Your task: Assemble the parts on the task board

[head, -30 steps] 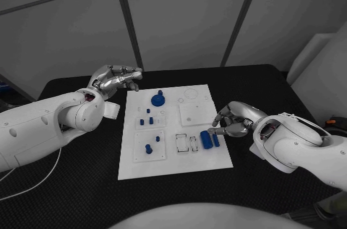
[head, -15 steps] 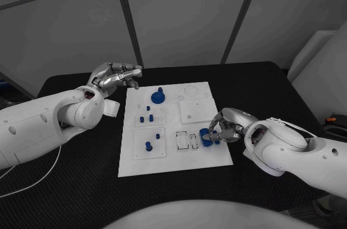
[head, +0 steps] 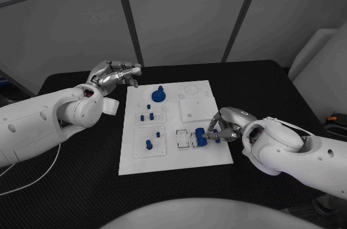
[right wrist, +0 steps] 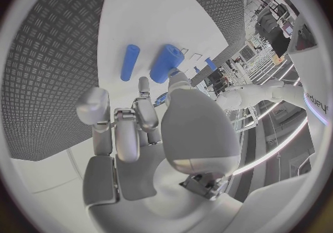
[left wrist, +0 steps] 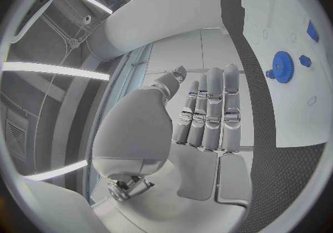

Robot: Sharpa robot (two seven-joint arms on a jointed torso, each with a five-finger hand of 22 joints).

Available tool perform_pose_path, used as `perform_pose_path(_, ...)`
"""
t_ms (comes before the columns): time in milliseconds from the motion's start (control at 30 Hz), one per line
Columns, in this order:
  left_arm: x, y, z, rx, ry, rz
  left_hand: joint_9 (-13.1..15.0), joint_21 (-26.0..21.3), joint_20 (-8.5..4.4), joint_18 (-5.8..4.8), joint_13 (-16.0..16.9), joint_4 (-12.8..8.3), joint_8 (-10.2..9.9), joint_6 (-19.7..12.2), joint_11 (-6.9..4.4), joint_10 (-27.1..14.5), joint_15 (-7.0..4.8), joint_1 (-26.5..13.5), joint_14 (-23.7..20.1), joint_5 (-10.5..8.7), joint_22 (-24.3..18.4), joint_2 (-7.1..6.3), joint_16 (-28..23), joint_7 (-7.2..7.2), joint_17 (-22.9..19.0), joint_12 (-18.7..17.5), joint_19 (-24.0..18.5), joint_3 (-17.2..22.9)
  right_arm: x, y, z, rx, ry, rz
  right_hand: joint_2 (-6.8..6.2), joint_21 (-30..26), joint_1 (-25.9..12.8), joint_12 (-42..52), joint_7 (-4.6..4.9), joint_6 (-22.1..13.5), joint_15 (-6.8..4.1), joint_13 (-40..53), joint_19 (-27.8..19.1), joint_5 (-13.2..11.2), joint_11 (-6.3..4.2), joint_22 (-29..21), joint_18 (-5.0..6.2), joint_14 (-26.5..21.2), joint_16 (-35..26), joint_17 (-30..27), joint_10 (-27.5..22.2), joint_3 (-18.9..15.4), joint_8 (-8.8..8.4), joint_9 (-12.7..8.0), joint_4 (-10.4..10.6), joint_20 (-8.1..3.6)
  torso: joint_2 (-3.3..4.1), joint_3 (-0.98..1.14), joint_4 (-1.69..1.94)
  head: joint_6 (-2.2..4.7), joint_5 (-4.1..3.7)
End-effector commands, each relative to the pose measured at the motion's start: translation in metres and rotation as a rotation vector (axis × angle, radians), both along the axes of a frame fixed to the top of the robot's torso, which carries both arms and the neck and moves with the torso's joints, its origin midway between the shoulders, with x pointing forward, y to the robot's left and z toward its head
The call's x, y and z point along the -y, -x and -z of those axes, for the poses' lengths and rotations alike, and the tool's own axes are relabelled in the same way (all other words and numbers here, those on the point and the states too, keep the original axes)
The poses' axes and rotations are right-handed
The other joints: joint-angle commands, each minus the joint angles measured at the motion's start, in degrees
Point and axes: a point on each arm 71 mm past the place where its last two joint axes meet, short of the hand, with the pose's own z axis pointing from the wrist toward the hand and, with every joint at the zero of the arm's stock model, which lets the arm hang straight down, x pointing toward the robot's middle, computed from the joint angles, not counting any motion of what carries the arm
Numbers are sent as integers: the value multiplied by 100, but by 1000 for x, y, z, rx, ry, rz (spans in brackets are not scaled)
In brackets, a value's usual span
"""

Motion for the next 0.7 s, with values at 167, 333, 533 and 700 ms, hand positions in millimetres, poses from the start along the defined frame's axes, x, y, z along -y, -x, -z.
perform_pose_path(167, 1, 0, -1, 5, 8, 12, 5, -34, 30, -51, 5, -9, -22, -44, -1, -55, 35, 10, 3, -17, -10, 58, -27, 11, -7, 35, 6, -32, -9, 0, 4, -4, 31, -20, 27, -4, -76, 12, -5, -43, 47, 5, -40, 4, 5, -18, -103, 511, 15, 1135, 19, -71, 45, 27, 2, 3, 5, -5, -1, -13, -11)
perform_pose_path(333, 0, 0, -1, 4, 7, 12, 5, -34, 30, -51, 5, -9, -22, -44, -1, -55, 35, 10, 3, -17, -10, 58, -27, 11, -7, 35, 6, -32, -14, 1, 10, -22, 32, -25, 36, -10, -113, 8, -5, -57, 48, 11, -48, -15, 6, -26, -101, 509, 10, 1126, 14, -104, 56, 43, 4, 3, 6, -6, 8, -33, -7)
perform_pose_path(533, 0, 1, -2, 4, 6, 11, 5, -34, 30, -51, 5, -9, -22, -44, -1, -55, 35, 10, 3, -17, -10, 58, -27, 11, -7, 35, 6, -32, -16, 2, 15, -50, 47, -30, 55, -14, -177, 3, -5, -70, 49, 15, -55, -13, 6, -29, -101, 507, 6, 1120, 9, -141, 70, 62, 7, 4, 5, -6, 5, -54, 11)
perform_pose_path(700, -1, 1, -1, 3, 6, 11, 5, -34, 30, -51, 5, -9, -22, -44, -1, -55, 35, 10, 3, -17, -10, 58, -27, 11, -7, 35, 6, -32, -18, 3, 18, -66, 58, -34, 36, -33, -226, -19, -3, -90, 51, 2, -75, -22, 9, -60, -95, 502, -4, 1101, -11, -184, 80, 80, 4, 6, -2, -1, -2, -65, 24)
